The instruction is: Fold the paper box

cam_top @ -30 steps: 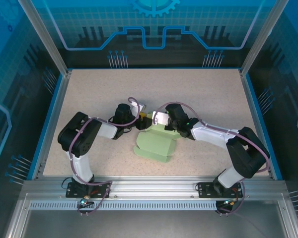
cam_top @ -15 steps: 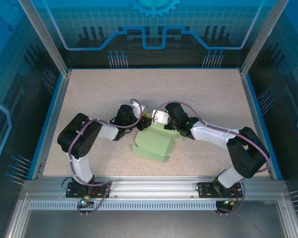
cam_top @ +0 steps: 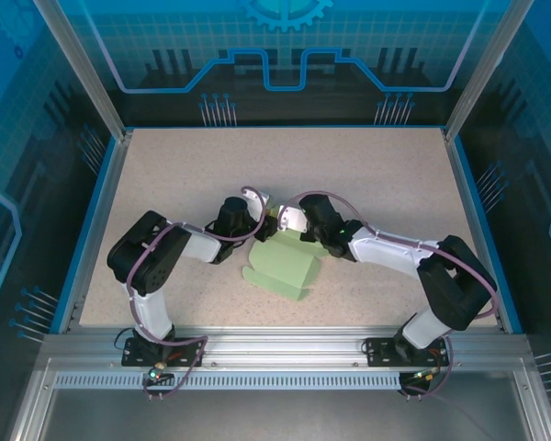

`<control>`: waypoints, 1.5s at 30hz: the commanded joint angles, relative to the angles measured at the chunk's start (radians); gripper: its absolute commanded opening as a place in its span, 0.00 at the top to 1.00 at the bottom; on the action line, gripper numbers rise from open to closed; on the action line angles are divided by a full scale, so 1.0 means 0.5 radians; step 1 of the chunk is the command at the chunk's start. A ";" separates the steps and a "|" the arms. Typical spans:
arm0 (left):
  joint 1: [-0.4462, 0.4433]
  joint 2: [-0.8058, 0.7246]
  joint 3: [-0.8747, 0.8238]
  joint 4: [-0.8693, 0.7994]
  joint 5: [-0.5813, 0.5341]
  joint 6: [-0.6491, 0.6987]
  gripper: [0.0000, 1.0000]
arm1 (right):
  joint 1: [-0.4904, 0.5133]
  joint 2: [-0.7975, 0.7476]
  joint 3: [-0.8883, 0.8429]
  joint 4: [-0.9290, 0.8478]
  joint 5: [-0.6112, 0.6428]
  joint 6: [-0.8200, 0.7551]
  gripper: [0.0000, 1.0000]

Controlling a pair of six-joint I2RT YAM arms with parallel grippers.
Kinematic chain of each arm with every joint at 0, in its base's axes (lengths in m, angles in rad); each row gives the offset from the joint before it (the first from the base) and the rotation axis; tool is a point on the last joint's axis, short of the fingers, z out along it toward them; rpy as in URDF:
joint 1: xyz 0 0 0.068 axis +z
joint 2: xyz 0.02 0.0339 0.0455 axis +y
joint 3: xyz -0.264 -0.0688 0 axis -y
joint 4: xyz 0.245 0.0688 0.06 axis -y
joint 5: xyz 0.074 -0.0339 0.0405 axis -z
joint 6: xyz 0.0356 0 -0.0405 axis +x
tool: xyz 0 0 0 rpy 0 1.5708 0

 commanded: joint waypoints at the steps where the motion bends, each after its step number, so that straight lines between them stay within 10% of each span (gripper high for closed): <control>1: 0.012 -0.048 -0.030 0.075 -0.096 0.037 0.54 | 0.027 0.044 0.013 -0.050 0.008 -0.010 1.00; 18: 0.020 -0.112 0.023 -0.037 -0.092 -0.006 0.41 | 0.032 0.054 0.027 -0.092 0.001 -0.015 1.00; 45: -0.074 -0.091 0.135 -0.305 -0.996 -0.027 0.76 | 0.075 0.020 0.032 -0.124 -0.185 0.100 1.00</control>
